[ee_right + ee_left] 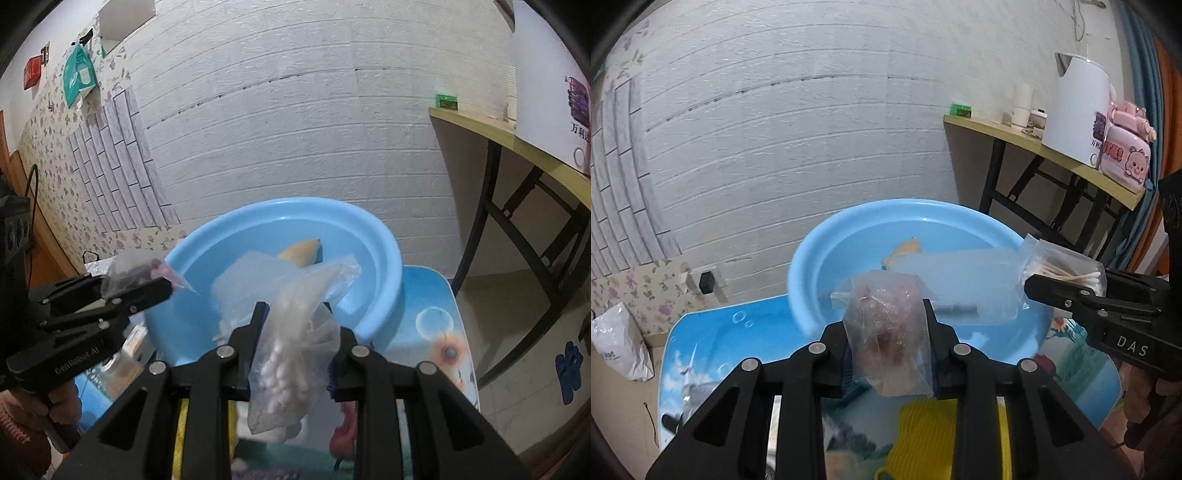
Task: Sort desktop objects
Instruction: 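Carry both bags over the blue basin and open both tools to drop them, then withdraw both open tools from the basin back over the table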
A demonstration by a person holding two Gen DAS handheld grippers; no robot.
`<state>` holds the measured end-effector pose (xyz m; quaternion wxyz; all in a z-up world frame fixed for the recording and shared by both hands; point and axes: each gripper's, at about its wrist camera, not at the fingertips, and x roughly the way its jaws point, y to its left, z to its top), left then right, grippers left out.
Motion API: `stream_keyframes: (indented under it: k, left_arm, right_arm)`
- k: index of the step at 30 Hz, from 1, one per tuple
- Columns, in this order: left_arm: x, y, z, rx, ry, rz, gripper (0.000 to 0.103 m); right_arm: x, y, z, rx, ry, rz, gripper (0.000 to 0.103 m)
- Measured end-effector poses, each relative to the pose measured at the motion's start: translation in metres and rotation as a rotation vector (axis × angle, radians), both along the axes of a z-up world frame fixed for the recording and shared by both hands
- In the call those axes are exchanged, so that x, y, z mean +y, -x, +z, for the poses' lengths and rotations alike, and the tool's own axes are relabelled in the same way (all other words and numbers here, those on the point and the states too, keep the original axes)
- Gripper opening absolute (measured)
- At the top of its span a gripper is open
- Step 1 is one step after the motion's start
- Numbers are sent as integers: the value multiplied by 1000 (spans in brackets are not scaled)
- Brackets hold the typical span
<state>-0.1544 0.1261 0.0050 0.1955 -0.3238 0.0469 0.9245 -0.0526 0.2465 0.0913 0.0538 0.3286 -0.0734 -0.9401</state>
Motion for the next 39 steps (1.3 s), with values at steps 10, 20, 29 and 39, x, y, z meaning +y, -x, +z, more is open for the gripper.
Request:
stream_keyframes:
  k: [10,20,29,39]
  left_arm:
    - [14,32,-20,-51,26,-2,34]
    - [1,19,-13,-22,23,40,91]
    - [-22,-7,-11,-36,30,108,100]
    - [-42,-37,-3,-31,31,163,102]
  right_arm:
    - [-6,44,-18,-38,0,33,26]
    - [-10,31,-15,-18,-15,18,63]
    - [-17,3,-4,2,-17,30,77]
    - [-33,-24,1,44,-31,-2,103]
